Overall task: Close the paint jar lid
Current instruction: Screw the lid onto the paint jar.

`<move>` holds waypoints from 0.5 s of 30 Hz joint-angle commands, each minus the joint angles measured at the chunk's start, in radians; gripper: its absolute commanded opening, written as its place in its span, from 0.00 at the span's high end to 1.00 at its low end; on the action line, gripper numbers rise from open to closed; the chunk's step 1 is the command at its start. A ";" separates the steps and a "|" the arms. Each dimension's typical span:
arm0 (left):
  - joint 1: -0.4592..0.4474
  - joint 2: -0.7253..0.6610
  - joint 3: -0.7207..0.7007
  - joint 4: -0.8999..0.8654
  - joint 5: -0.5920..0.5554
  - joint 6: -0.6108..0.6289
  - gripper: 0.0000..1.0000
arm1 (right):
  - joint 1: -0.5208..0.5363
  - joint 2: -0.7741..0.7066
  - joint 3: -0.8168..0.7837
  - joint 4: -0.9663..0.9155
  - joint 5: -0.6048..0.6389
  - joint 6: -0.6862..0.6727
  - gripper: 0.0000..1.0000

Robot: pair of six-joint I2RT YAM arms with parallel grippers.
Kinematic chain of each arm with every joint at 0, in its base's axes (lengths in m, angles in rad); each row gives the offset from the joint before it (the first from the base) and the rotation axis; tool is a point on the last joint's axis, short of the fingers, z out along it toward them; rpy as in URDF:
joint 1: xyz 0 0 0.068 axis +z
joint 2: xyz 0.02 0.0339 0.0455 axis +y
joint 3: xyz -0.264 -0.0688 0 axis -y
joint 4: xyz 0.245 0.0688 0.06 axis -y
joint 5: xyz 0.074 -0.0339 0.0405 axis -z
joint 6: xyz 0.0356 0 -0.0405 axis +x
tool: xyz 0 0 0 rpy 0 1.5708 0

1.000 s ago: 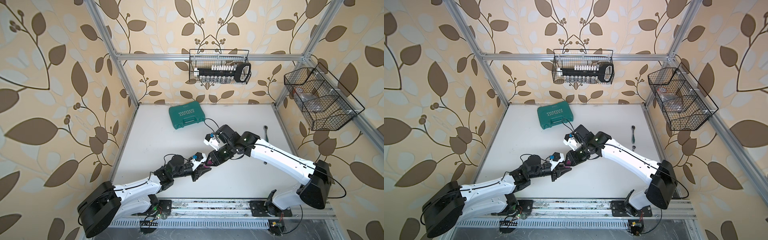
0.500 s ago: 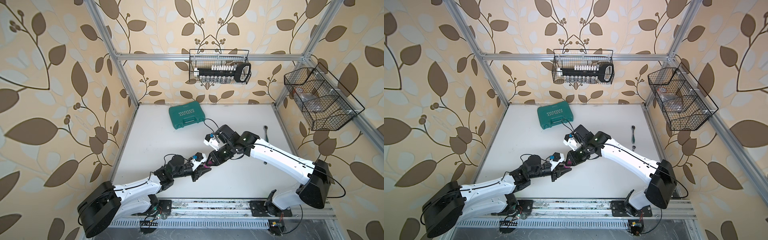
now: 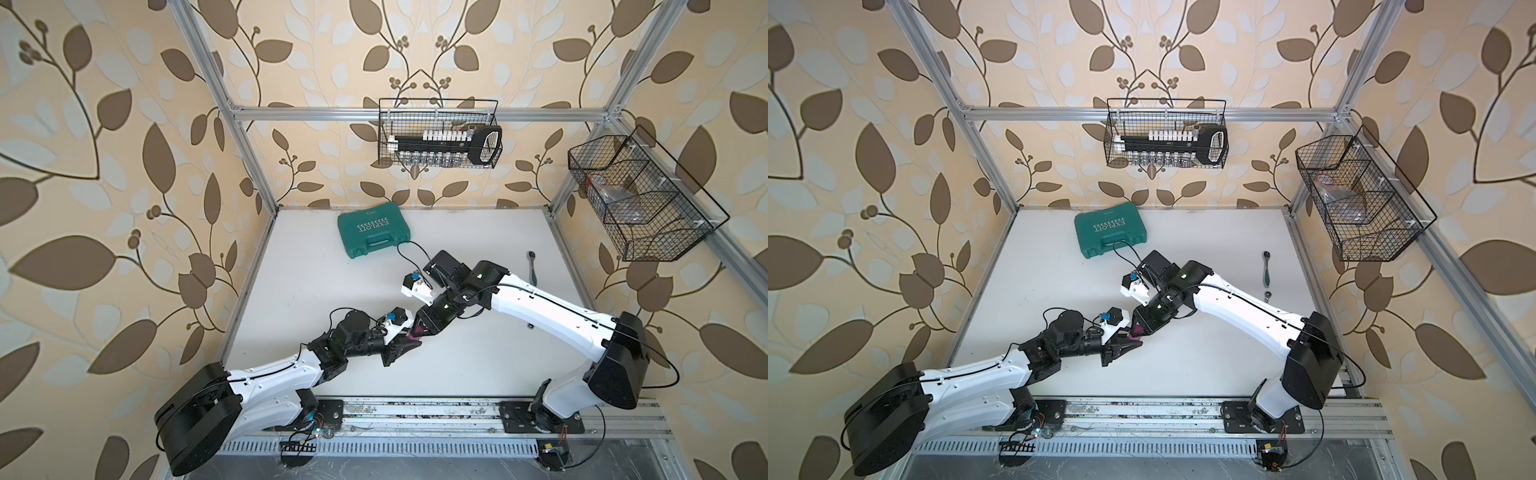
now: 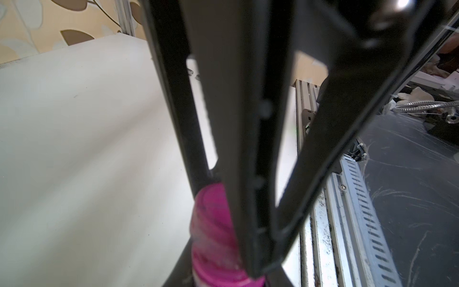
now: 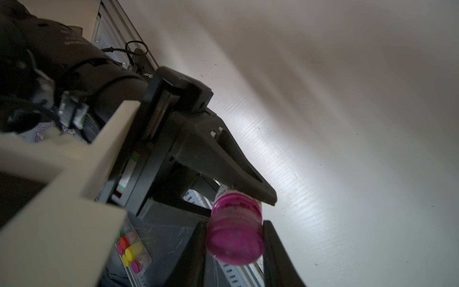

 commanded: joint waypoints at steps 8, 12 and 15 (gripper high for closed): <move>-0.010 -0.006 0.080 0.060 0.131 -0.006 0.99 | 0.036 0.048 0.046 -0.056 -0.119 -0.210 0.77; -0.010 0.003 0.097 0.043 0.155 -0.005 0.99 | 0.053 0.068 0.070 -0.090 -0.120 -0.254 0.77; -0.010 0.003 0.110 0.032 0.163 0.001 1.00 | 0.069 0.085 0.075 -0.103 -0.117 -0.275 0.77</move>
